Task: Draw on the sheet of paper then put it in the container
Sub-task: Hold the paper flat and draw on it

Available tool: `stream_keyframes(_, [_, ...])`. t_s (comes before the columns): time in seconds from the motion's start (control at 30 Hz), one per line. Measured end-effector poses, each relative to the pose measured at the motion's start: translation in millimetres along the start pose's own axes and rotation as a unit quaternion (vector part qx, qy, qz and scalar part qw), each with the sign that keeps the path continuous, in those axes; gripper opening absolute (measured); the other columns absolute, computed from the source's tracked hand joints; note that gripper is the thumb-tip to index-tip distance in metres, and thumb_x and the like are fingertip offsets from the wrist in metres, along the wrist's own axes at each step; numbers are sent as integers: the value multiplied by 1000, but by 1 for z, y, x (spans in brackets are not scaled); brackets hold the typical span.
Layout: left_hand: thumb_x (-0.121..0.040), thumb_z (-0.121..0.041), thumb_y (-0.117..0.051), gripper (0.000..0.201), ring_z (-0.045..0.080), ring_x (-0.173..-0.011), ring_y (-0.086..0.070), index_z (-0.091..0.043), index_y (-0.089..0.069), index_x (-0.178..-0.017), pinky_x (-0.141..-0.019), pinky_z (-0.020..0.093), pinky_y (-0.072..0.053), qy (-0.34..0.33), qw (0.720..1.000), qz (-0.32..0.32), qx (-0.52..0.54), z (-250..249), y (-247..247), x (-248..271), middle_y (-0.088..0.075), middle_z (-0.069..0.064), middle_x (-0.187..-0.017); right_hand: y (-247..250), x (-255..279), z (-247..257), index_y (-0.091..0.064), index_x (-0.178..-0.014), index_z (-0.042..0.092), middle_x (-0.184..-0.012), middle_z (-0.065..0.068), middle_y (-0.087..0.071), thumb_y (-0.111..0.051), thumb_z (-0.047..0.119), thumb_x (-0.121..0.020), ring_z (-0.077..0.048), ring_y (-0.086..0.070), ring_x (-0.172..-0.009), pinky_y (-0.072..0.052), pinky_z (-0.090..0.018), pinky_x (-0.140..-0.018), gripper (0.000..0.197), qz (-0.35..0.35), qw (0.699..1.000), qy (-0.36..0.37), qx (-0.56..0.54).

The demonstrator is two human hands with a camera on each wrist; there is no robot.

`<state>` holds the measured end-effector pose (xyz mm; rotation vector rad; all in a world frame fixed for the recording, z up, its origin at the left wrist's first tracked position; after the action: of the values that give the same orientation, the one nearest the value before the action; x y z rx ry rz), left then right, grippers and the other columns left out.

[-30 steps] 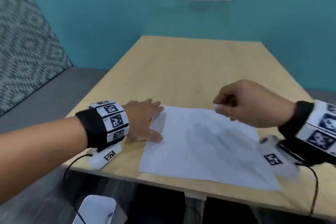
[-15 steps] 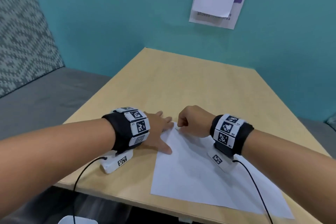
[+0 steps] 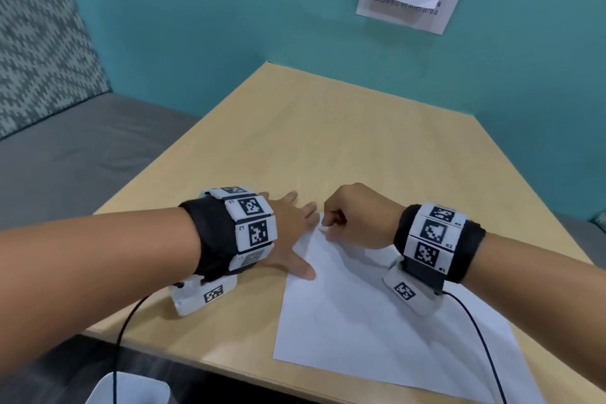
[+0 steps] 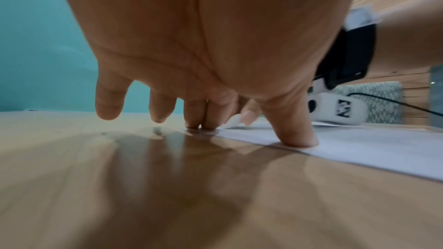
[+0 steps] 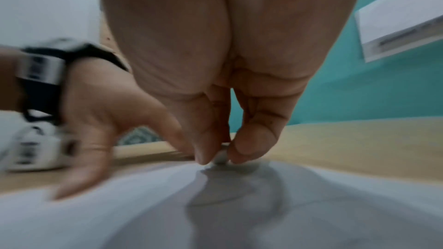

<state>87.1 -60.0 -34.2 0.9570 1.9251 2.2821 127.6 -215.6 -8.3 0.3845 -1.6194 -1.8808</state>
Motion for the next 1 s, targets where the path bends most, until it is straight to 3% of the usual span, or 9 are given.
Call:
stream_keyframes(0.13, [-85,-75,-48,100,26,-153,6,-25,-4,-160,-116,63,-13,0,1000,9,15,0,-1,-1,5,-9,-167,0,3,2,-70,-80,6,-74,-1,-66,-70,16,-82,-15,-54,-67,-45,-28,-62,10,12,1000,4,-19])
stream_keyframes(0.2, [-85,-74,-51,95,26,-153,10,-30,-10,-159,-117,64,-9,2,999,15,41,0,-1,-1,10,-11,-167,-8,9,12,-71,-79,10,-76,0,-68,-71,17,-82,-12,-56,-66,-48,-28,-65,7,53,998,33,-29])
stream_keyframes(0.27, [-85,-75,-49,100,27,-153,11,-29,0,-159,-118,62,-10,2,999,25,24,0,0,-1,13,-11,-166,-3,2,5,-67,-72,14,-71,3,-64,-70,18,-82,-11,-53,-64,-45,-27,-62,11,37,999,13,-12])
stream_keyframes(0.4, [-86,-74,-49,100,27,-153,12,-30,3,-159,-118,62,-9,3,999,33,25,-1,1,0,12,-13,-166,1,-2,-1,-70,-80,7,-79,-5,-70,-68,16,-81,-23,-62,-73,-52,-35,-67,9,21,999,7,-24])
stream_keyframes(0.5, [-86,-71,-52,89,27,-153,12,-36,-13,-158,-118,63,-6,1,998,31,61,1,0,2,6,-17,-166,-8,5,10,-69,-77,10,-77,-4,-69,-70,14,-81,-17,-58,-68,-51,-32,-66,6,58,996,55,-29])
stream_keyframes(0.63, [-86,-76,-48,104,25,-153,14,-31,12,-158,-119,61,-6,6,999,45,30,0,1,1,17,-14,-165,2,-10,-9,-65,-74,10,-71,0,-62,-67,12,-82,-18,-56,-67,-50,-32,-65,8,10,1000,8,-18])
stream_keyframes(0.77, [-87,-71,-52,92,25,-153,14,-39,-4,-158,-119,62,-5,3,997,44,62,1,2,3,11,-17,-165,-8,-2,5,-70,-79,5,-78,-9,-71,-69,12,-80,-21,-59,-68,-52,-34,-66,6,64,996,64,-26])
stream_keyframes(0.9, [-87,-74,-48,103,24,-153,15,-29,12,-158,-119,61,-6,13,998,56,31,-1,3,4,18,-13,-165,8,-14,-13,-68,-81,9,-77,-2,-66,-69,14,-82,-20,-59,-73,-50,-30,-66,5,20,1000,8,-10])
stream_keyframes(1.0, [-87,-71,-50,97,25,-152,16,-36,6,-158,-119,62,-4,6,997,51,52,-1,5,6,17,-15,-165,-4,-3,0,-65,-74,8,-71,-1,-65,-67,12,-82,-18,-58,-66,-51,-32,-65,9,52,997,49,-11])
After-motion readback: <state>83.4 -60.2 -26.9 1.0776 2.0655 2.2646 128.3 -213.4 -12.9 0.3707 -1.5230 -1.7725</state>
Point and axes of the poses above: each hand's wrist, its own x-axis away from the middle knuckle, its own y-axis out of the back of the hand, z = x × y, the point moved 1 cm from there along -x, towards the middle knuckle
